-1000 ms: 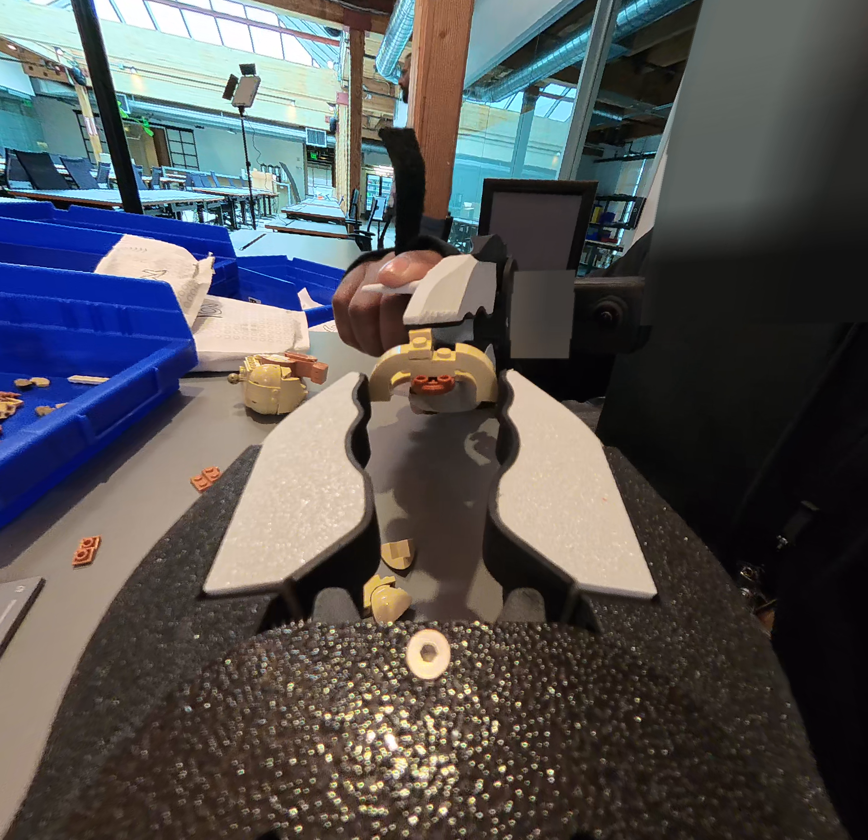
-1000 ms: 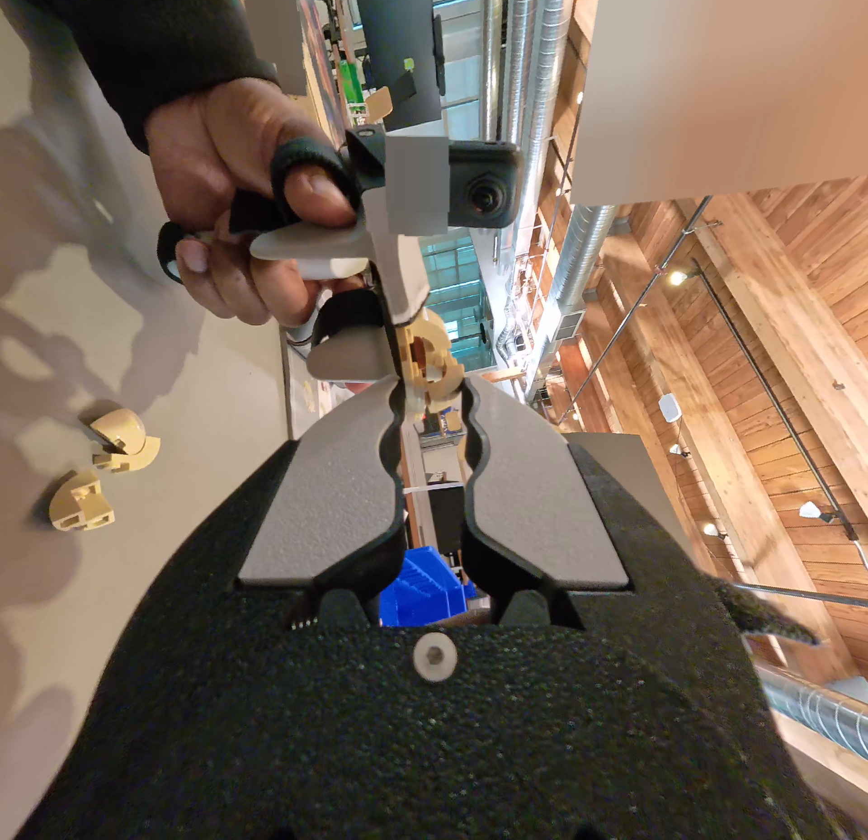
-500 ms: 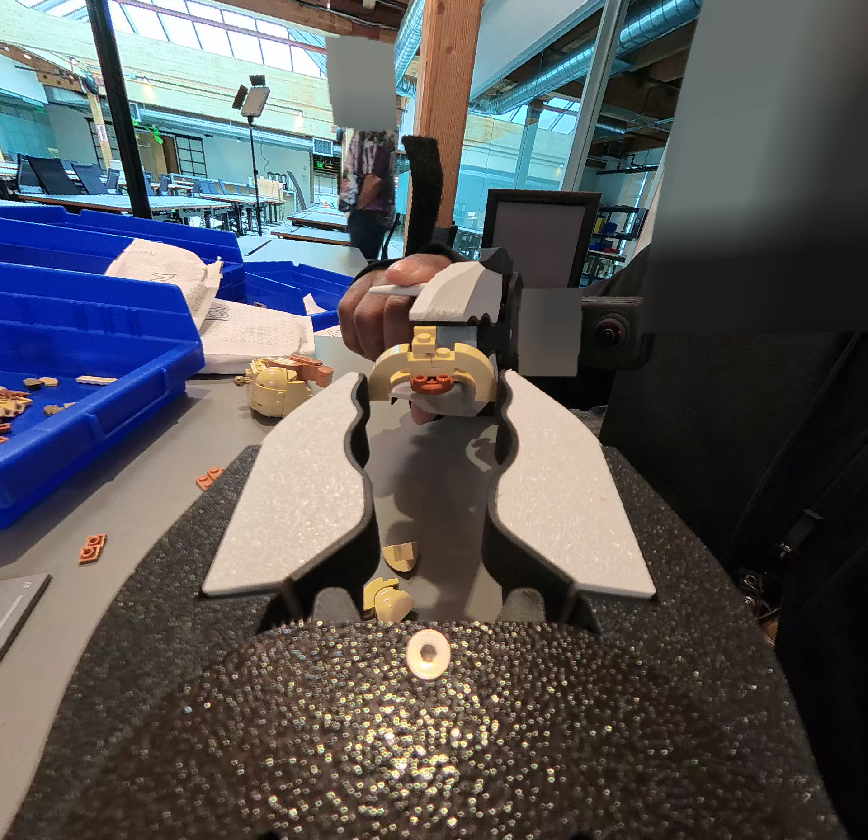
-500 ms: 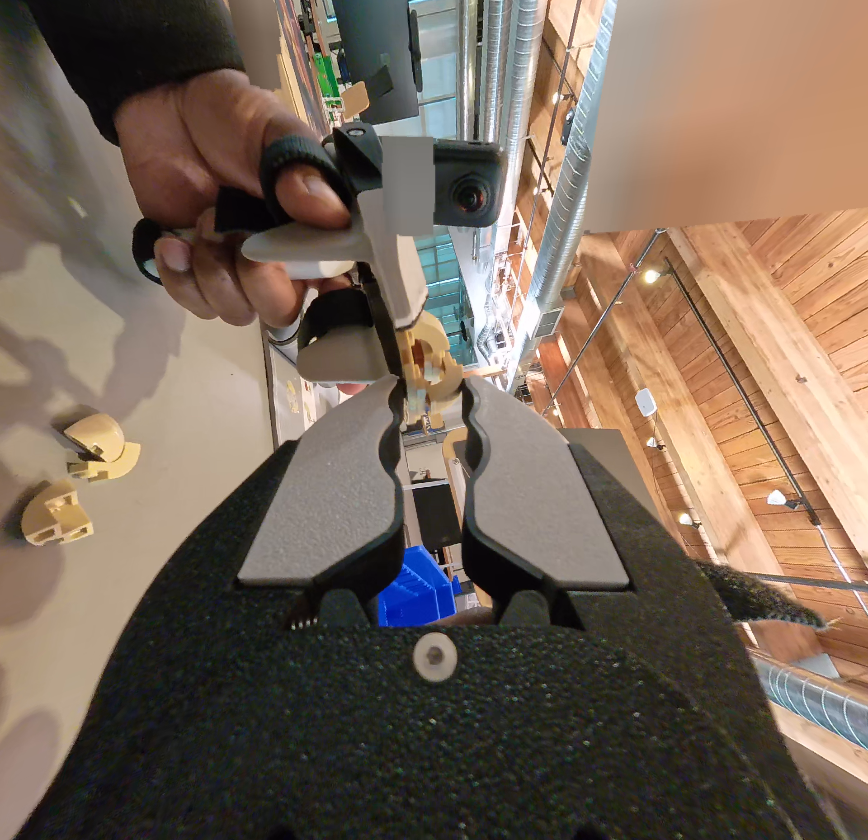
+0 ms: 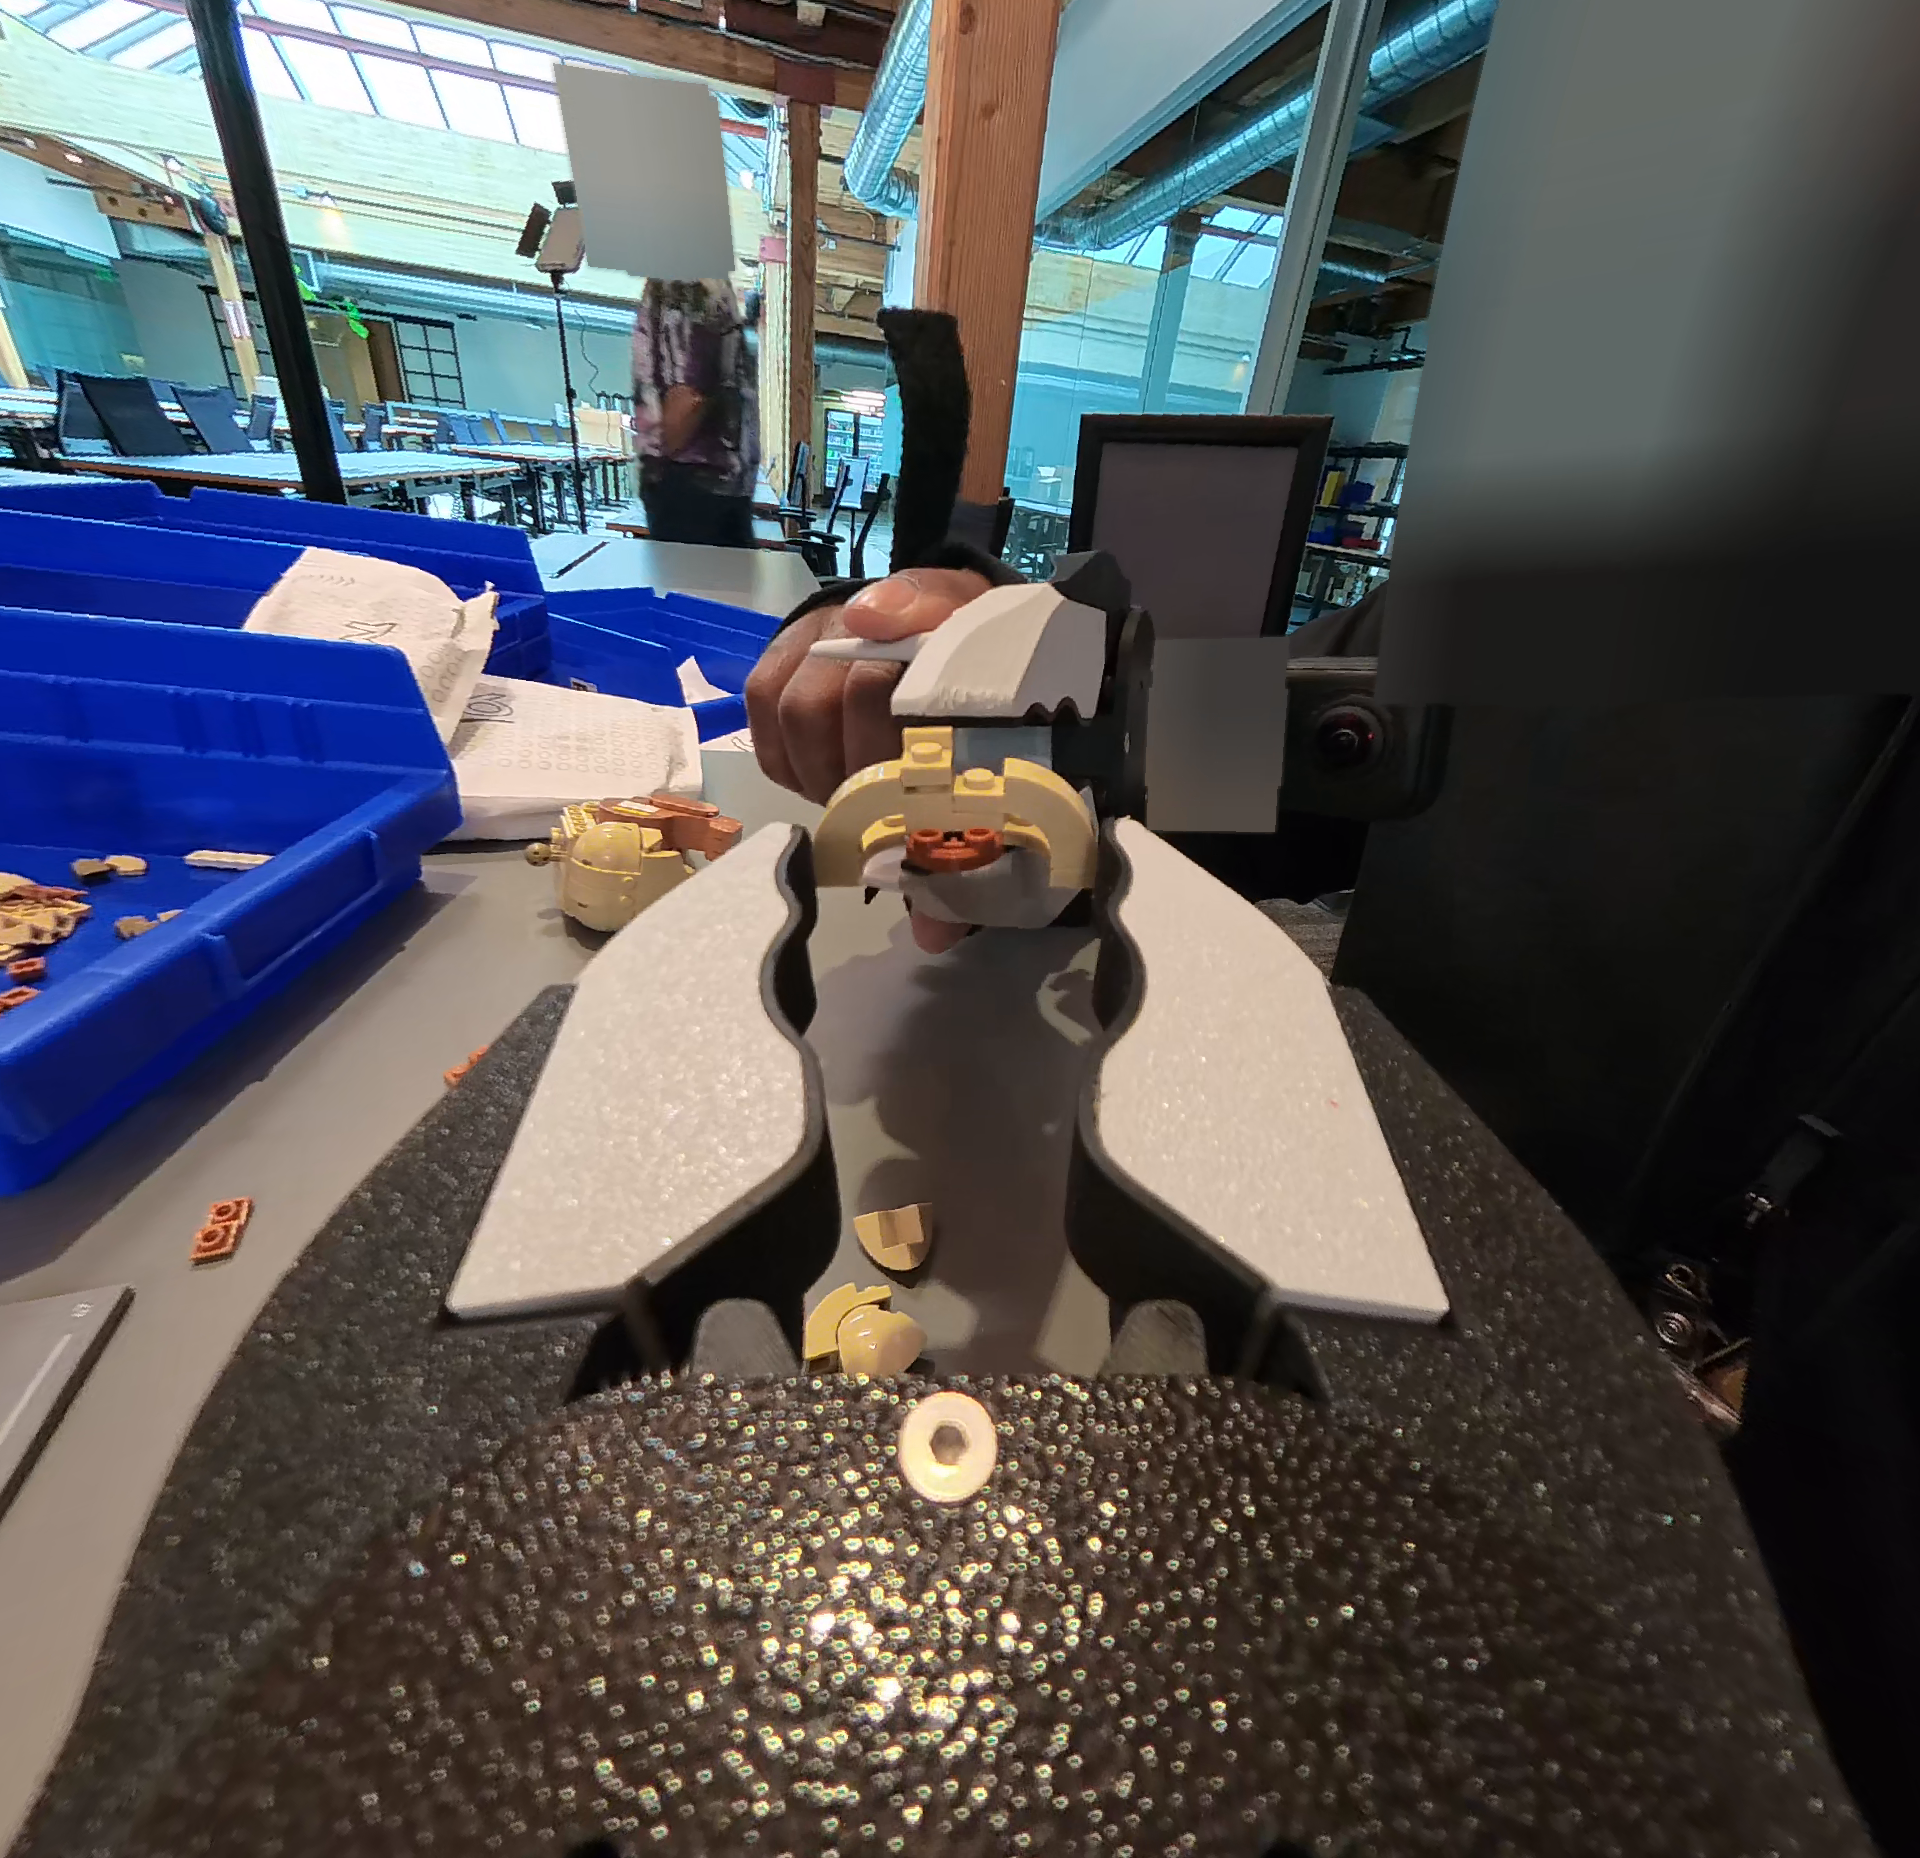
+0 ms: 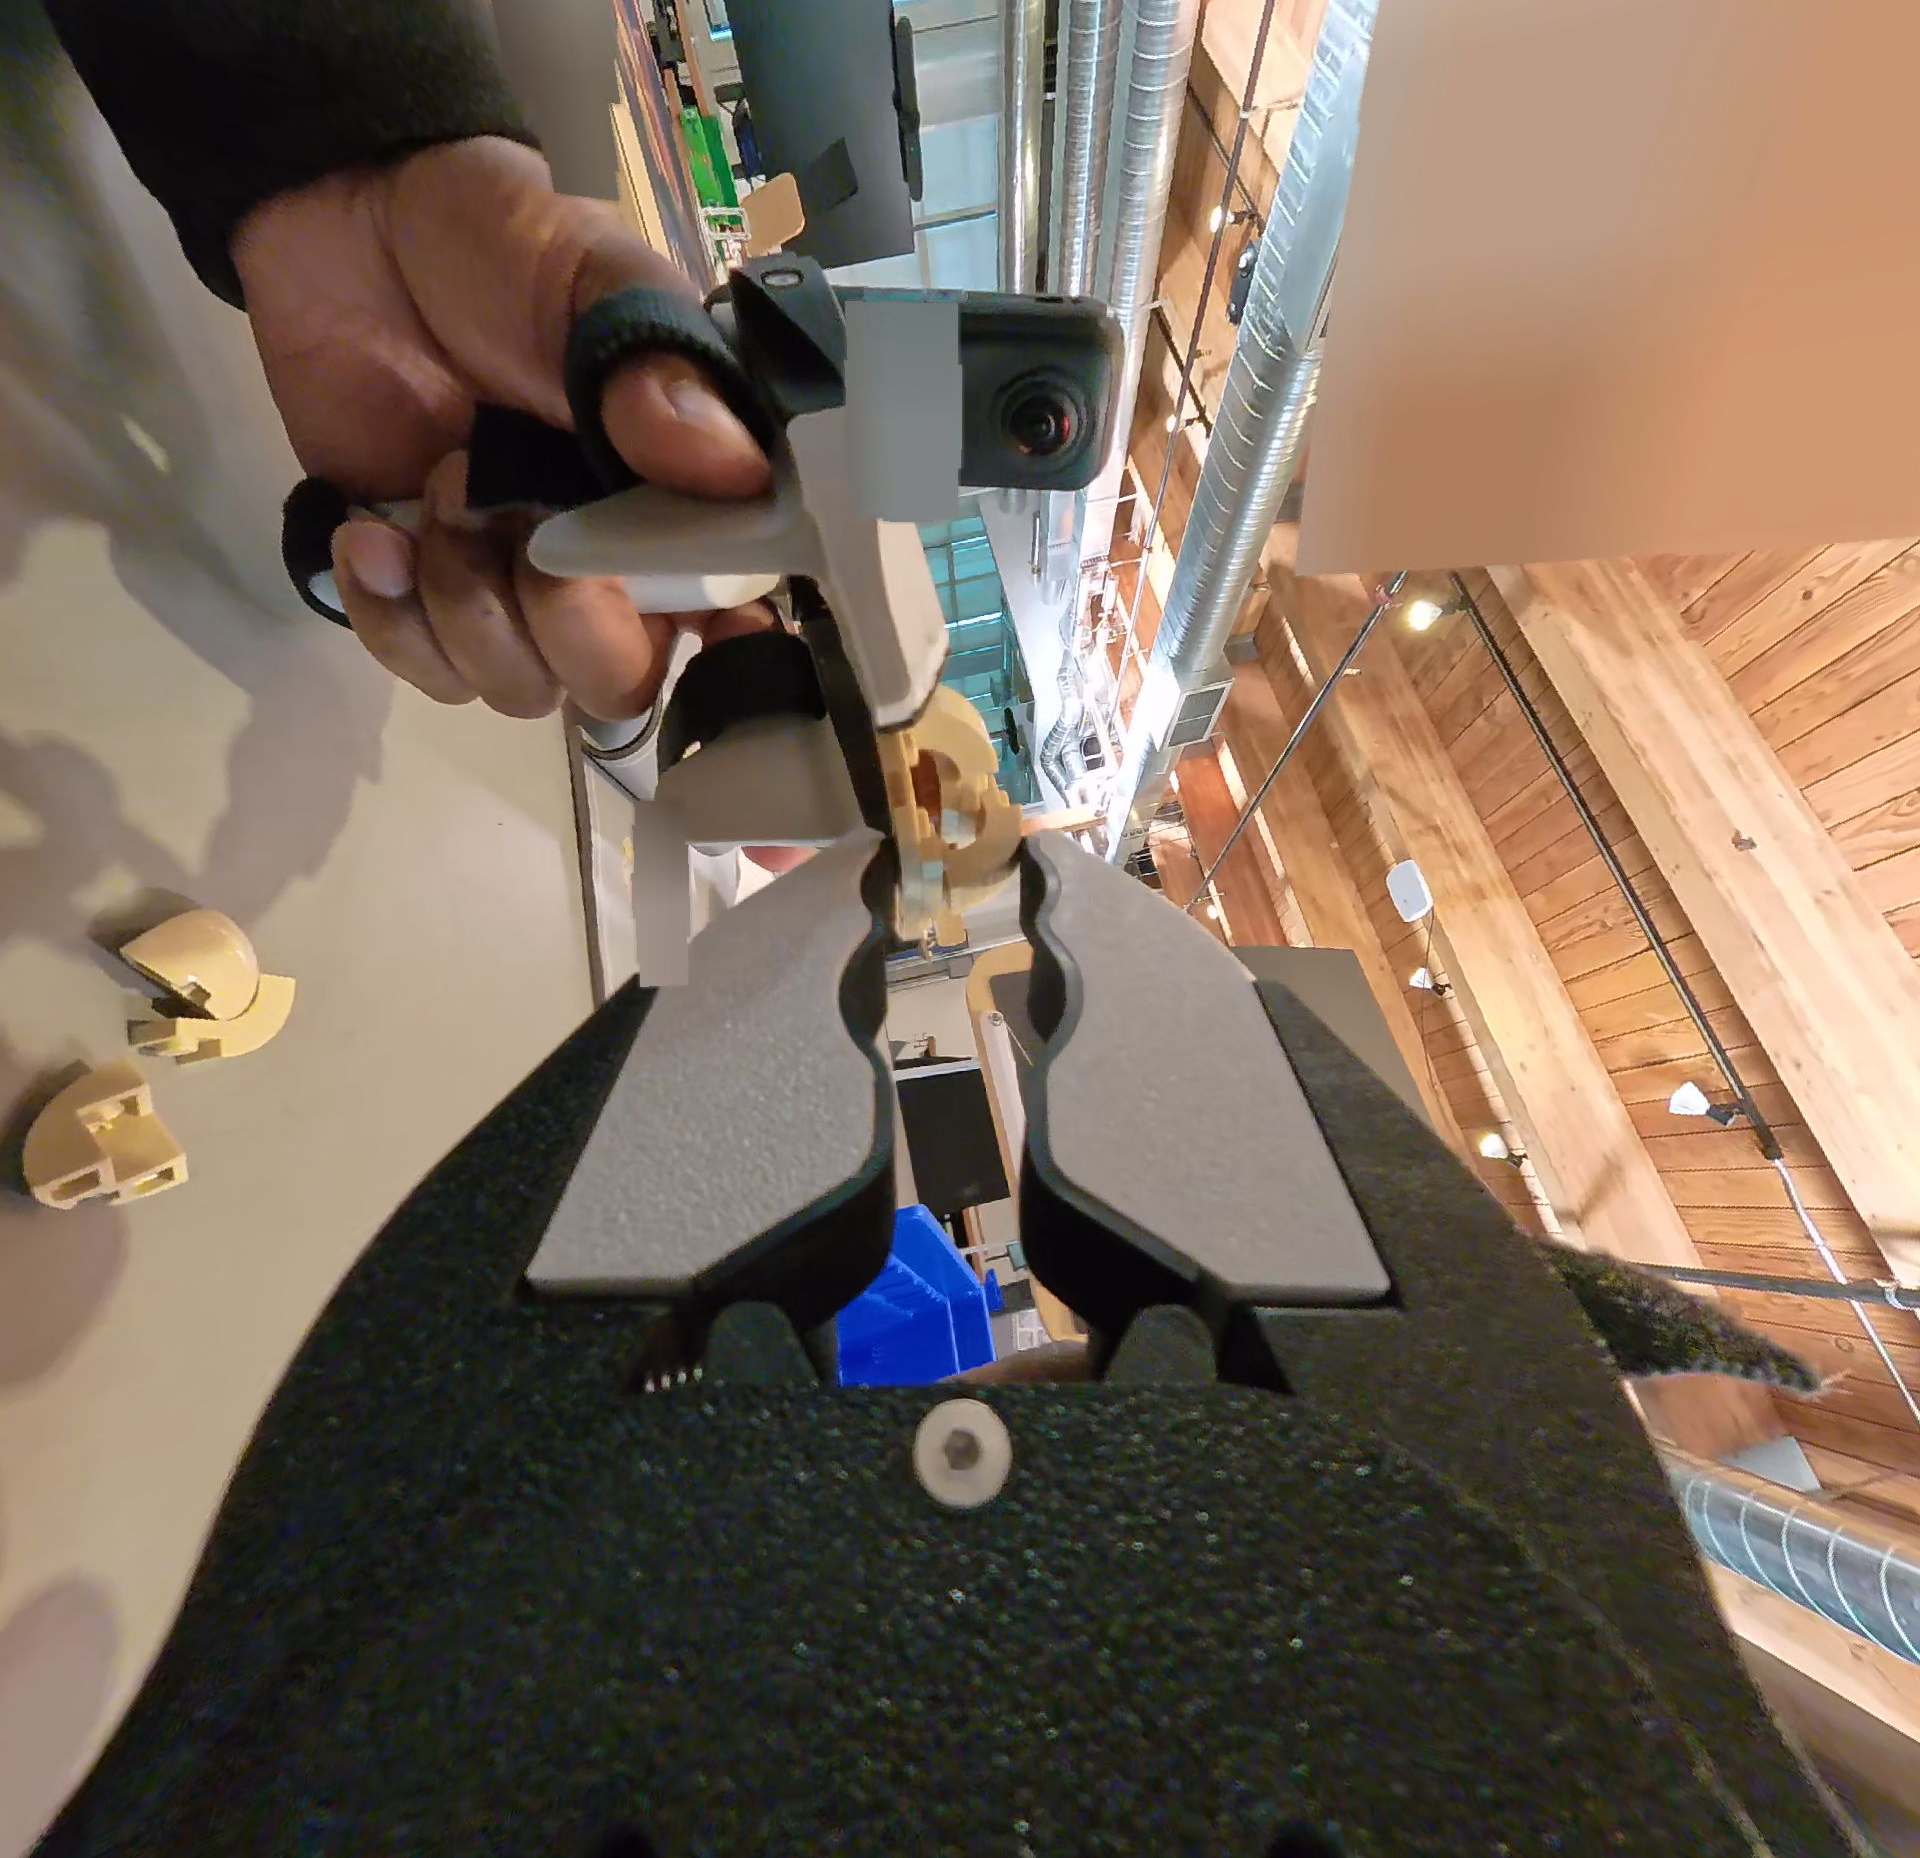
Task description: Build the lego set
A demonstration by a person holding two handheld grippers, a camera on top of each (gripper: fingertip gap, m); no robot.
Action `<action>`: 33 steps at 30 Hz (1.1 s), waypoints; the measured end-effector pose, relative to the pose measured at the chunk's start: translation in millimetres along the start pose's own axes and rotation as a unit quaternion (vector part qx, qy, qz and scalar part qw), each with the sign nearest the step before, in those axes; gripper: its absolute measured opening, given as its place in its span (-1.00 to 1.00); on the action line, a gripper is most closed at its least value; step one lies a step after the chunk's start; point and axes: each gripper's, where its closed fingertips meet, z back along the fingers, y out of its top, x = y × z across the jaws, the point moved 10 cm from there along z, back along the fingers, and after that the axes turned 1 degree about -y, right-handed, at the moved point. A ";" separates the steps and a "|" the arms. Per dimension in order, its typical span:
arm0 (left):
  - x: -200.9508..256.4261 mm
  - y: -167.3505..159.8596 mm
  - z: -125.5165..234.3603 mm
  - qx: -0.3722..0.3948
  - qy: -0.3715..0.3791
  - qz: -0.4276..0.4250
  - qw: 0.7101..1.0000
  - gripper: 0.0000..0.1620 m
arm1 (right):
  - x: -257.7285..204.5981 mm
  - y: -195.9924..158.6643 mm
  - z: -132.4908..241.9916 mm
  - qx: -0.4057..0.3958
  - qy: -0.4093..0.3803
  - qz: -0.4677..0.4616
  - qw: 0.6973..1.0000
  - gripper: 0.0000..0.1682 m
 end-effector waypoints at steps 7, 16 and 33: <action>1.5 0.0 -1.2 0.001 -0.003 -0.007 1.000 -0.37 | 3.0 0.9 0.9 0.002 0.011 -0.006 1.000 -0.75; 3.0 0.3 -2.2 0.002 -0.008 -0.013 1.000 -0.37 | 4.8 2.7 2.1 -0.002 0.015 0.002 1.000 -0.77; 1.0 2.7 -0.3 -0.006 0.004 -0.011 1.000 -0.37 | 1.2 -1.8 1.8 0.001 -0.013 -0.017 1.000 -0.62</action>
